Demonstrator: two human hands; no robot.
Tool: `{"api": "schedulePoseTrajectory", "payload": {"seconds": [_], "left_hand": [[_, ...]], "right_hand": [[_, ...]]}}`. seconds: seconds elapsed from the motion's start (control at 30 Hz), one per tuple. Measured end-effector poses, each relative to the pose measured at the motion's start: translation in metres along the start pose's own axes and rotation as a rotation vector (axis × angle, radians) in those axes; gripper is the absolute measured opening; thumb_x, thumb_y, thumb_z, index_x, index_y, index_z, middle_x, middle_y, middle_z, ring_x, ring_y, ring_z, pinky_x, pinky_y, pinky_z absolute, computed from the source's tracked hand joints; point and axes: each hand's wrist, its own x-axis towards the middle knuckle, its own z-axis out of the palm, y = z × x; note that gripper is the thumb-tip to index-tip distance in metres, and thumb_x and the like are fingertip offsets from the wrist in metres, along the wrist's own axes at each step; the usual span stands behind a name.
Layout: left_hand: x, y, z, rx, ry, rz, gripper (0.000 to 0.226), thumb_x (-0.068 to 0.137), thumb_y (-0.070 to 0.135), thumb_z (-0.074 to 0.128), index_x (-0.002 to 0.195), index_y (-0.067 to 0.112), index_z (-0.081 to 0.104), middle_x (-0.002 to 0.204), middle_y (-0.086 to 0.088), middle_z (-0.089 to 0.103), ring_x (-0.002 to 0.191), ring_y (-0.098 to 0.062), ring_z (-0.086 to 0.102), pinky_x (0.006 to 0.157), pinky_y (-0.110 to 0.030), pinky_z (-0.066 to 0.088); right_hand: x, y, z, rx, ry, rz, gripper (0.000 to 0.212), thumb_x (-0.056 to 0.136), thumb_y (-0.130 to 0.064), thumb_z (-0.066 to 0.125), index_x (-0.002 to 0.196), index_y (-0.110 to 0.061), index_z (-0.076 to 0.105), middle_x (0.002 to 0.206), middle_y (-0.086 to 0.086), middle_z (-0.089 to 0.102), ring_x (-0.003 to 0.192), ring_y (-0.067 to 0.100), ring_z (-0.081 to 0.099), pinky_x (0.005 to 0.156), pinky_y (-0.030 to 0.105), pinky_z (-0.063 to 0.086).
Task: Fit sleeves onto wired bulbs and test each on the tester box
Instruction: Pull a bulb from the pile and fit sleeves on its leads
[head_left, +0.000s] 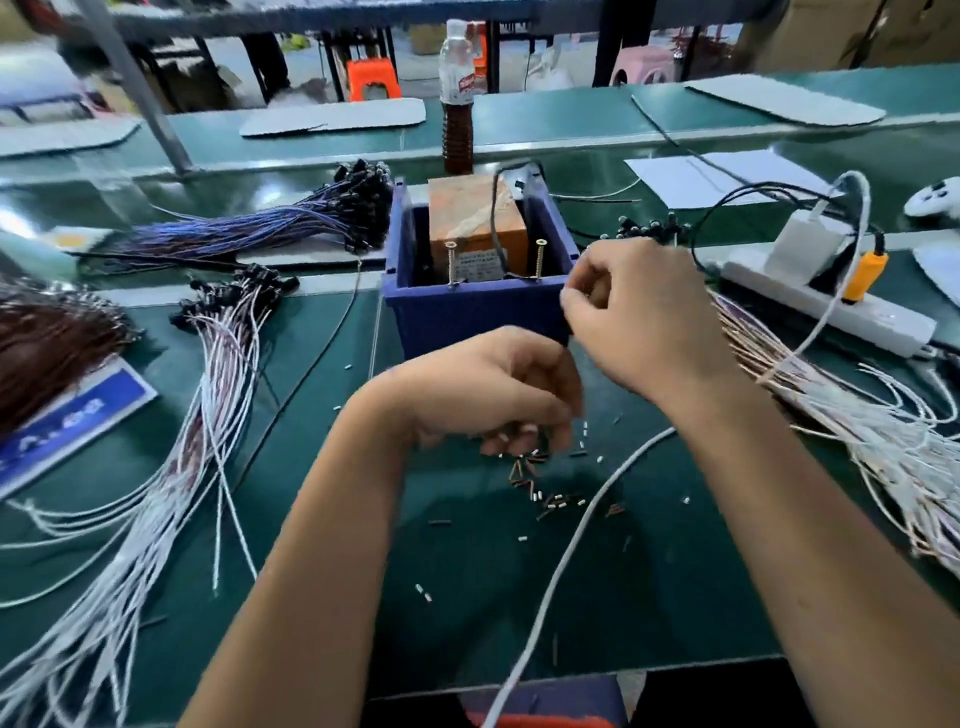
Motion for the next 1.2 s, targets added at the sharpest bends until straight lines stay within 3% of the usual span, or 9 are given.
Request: {"api": "schedulePoseTrajectory", "payload": {"seconds": [0.13, 0.23, 0.33, 0.4, 0.5, 0.8, 0.97, 1.07, 1.2], "left_hand": [[-0.052, -0.033, -0.04, 0.016, 0.267, -0.136, 0.016, 0.081, -0.001, 0.058, 0.089, 0.012, 0.063, 0.072, 0.0, 0.071, 0.05, -0.012, 0.051, 0.04, -0.016, 0.035], [-0.065, -0.067, -0.072, 0.178, 0.789, -0.339, 0.02, 0.087, 0.002, 0.064, 0.076, 0.018, 0.065, 0.071, 0.0, 0.07, 0.063, -0.021, 0.059, 0.05, -0.019, 0.045], [-0.076, -0.092, -0.101, 0.462, 1.356, -0.601, 0.017, 0.089, 0.018, 0.062, 0.102, 0.014, 0.071, 0.111, -0.014, 0.071, 0.107, -0.035, 0.065, 0.091, -0.038, 0.052], [-0.08, -0.103, -0.119, 0.468, 1.473, -0.72, 0.041, 0.092, 0.034, 0.064, 0.122, 0.006, 0.064, 0.128, -0.022, 0.062, 0.119, -0.042, 0.059, 0.098, -0.044, 0.049], [-0.077, -0.114, -0.138, 0.42, 1.389, -0.849, 0.071, 0.09, 0.055, 0.068, 0.135, 0.003, 0.055, 0.139, -0.026, 0.055, 0.129, -0.043, 0.053, 0.104, -0.045, 0.045], [-0.076, -0.124, -0.147, 0.242, 1.421, -0.734, 0.026, 0.081, 0.013, 0.063, 0.105, 0.007, 0.071, 0.113, -0.019, 0.072, 0.109, -0.039, 0.067, 0.082, -0.035, 0.05], [-0.076, -0.103, -0.145, -0.227, 1.458, -0.361, 0.021, 0.086, 0.005, 0.066, 0.07, 0.015, 0.057, 0.084, -0.018, 0.07, 0.079, -0.036, 0.066, 0.069, -0.037, 0.05], [-0.086, -0.085, -0.133, -0.479, 1.17, -0.033, 0.025, 0.091, -0.007, 0.062, 0.078, 0.013, 0.057, 0.072, -0.004, 0.071, 0.06, -0.016, 0.063, 0.053, -0.023, 0.047], [-0.1, -0.072, -0.117, -0.331, 0.79, 0.097, 0.027, 0.093, -0.01, 0.06, 0.08, 0.013, 0.055, 0.074, 0.005, 0.073, 0.061, -0.013, 0.065, 0.055, -0.021, 0.045]], "right_hand": [[-0.015, -0.065, 0.03, 0.117, -0.334, -0.133, 0.015, 0.089, -0.031, 0.071, 0.075, -0.025, 0.07, 0.077, -0.002, 0.072, 0.078, 0.021, 0.068, 0.074, 0.033, 0.056], [-0.015, -0.101, 0.061, 0.116, -0.622, -0.228, 0.015, 0.092, -0.031, 0.07, 0.079, -0.023, 0.069, 0.086, 0.001, 0.071, 0.084, 0.024, 0.068, 0.077, 0.036, 0.057], [-0.012, -0.127, 0.094, 0.084, -0.689, -0.279, 0.014, 0.093, -0.029, 0.068, 0.092, -0.015, 0.069, 0.097, 0.007, 0.069, 0.091, 0.029, 0.067, 0.083, 0.041, 0.059], [-0.009, -0.141, 0.115, 0.04, -0.695, -0.293, 0.015, 0.092, -0.025, 0.067, 0.099, -0.012, 0.069, 0.1, 0.011, 0.069, 0.094, 0.033, 0.067, 0.084, 0.042, 0.06], [-0.003, -0.157, 0.136, 0.036, -0.697, -0.271, 0.017, 0.091, -0.021, 0.065, 0.105, -0.013, 0.07, 0.105, 0.012, 0.07, 0.1, 0.037, 0.066, 0.088, 0.042, 0.059], [-0.01, -0.179, 0.159, 0.264, -0.729, -0.122, 0.016, 0.09, -0.013, 0.057, 0.101, -0.009, 0.069, 0.099, 0.016, 0.07, 0.083, 0.04, 0.07, 0.077, 0.048, 0.062], [-0.004, -0.173, 0.155, 0.514, -0.546, 0.082, 0.016, 0.098, -0.021, 0.06, 0.091, -0.013, 0.072, 0.092, 0.011, 0.074, 0.084, 0.037, 0.071, 0.077, 0.049, 0.062], [0.011, -0.172, 0.147, 0.733, -0.483, 0.301, 0.037, 0.107, -0.043, 0.049, 0.087, -0.017, 0.066, 0.091, 0.006, 0.072, 0.083, 0.03, 0.067, 0.072, 0.043, 0.053], [0.026, -0.174, 0.123, 1.086, -0.469, 0.38, 0.049, 0.112, -0.043, 0.042, 0.081, -0.015, 0.068, 0.068, 0.0, 0.068, 0.052, 0.009, 0.061, 0.05, 0.023, 0.047]]}}
